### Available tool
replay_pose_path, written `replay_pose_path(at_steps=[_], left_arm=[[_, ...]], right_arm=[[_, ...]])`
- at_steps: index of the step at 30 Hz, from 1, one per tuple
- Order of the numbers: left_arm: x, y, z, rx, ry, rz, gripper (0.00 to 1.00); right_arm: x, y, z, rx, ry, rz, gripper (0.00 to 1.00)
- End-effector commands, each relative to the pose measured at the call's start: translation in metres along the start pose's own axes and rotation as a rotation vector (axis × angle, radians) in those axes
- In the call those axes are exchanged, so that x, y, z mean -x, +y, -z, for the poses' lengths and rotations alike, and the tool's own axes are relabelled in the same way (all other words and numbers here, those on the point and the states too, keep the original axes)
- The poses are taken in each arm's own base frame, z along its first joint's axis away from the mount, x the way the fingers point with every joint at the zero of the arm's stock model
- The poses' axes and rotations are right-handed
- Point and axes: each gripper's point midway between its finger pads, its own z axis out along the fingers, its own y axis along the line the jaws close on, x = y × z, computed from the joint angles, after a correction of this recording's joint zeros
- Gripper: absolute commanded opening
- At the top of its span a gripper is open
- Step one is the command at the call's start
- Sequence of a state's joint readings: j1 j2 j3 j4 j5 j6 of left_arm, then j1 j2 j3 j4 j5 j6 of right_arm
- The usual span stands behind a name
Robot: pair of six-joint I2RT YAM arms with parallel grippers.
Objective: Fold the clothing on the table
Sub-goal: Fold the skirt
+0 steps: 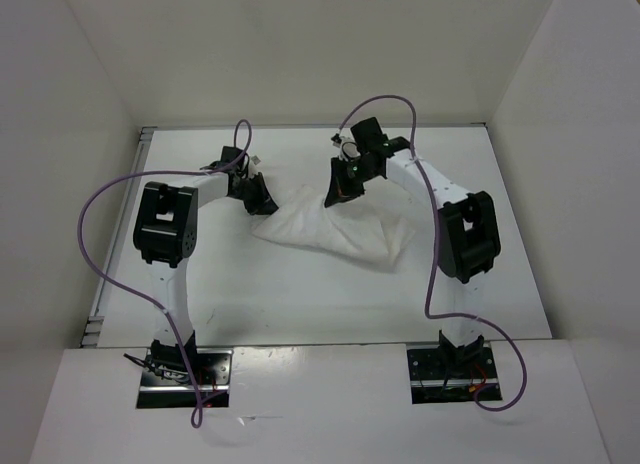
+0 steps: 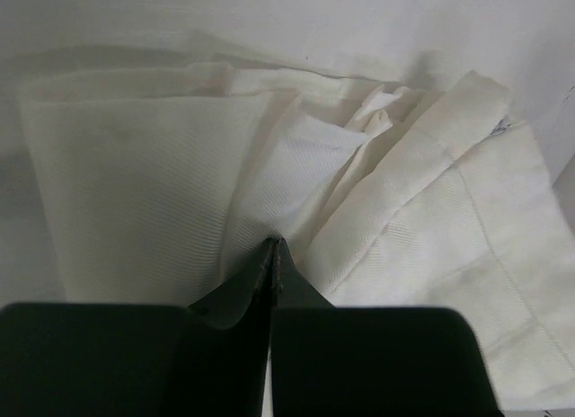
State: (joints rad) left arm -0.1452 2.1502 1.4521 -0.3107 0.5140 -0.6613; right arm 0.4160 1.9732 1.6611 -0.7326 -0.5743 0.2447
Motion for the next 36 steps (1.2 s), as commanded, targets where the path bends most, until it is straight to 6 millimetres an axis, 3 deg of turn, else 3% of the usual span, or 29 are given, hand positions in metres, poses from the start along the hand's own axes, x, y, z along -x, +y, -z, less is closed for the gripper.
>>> replay_pose_path(at_steps=[1,2,3,10,15,17,19,21,22,24,25,27,28,34,36], left_arm=[[-0.016,0.023,-0.003,0.083,0.031,0.015,0.0],[-0.016,0.023,-0.003,0.083,0.031,0.015,0.0],[-0.017,0.026,-0.003,0.095,0.033,0.019,0.0],[-0.017,0.026,0.0,0.103,0.028,0.01,0.0],[-0.015,0.023,0.002,0.098,0.021,0.005,0.0],[-0.017,0.024,0.003,0.103,0.028,0.01,0.0],[-0.02,0.027,0.002,0.108,0.036,0.006,0.0],[-0.02,0.027,0.002,0.108,0.037,0.006,0.0],[-0.02,0.027,0.002,0.108,0.037,0.006,0.0],[-0.024,0.029,0.002,0.112,0.043,0.01,0.0],[-0.022,0.027,0.004,0.108,0.037,0.006,0.0],[-0.022,0.027,0.004,0.108,0.037,0.006,0.0],[-0.022,0.027,0.004,0.108,0.037,0.006,0.0],[-0.021,0.022,0.007,0.095,0.033,0.001,0.0],[-0.02,0.018,0.01,0.082,0.031,-0.015,0.01]], right_arm=[[0.017,-0.009,-0.006,-0.04,-0.018,0.004,0.0],[0.017,-0.014,-0.012,-0.043,-0.006,0.008,0.0],[0.015,-0.032,-0.024,-0.066,0.015,-0.021,0.0],[0.029,-0.088,-0.05,-0.215,-0.015,-0.09,0.0],[0.033,-0.11,-0.055,-0.286,-0.034,-0.125,0.0],[0.038,-0.114,-0.053,-0.295,-0.053,-0.137,0.05],[0.056,-0.1,-0.036,-0.285,-0.121,-0.113,0.23],[0.061,-0.093,-0.02,-0.278,-0.162,-0.112,0.34],[0.069,-0.08,0.0,-0.277,-0.208,-0.091,0.38],[0.076,-0.073,0.018,-0.276,-0.262,-0.087,0.47],[0.084,-0.065,0.038,-0.27,-0.307,-0.076,0.5],[0.081,-0.066,0.048,-0.282,-0.317,-0.095,0.5],[0.084,-0.065,0.063,-0.302,-0.345,-0.097,0.5],[0.054,-0.093,0.083,-0.422,-0.327,-0.216,0.5],[0.034,-0.109,0.081,-0.48,-0.282,-0.278,0.5]])
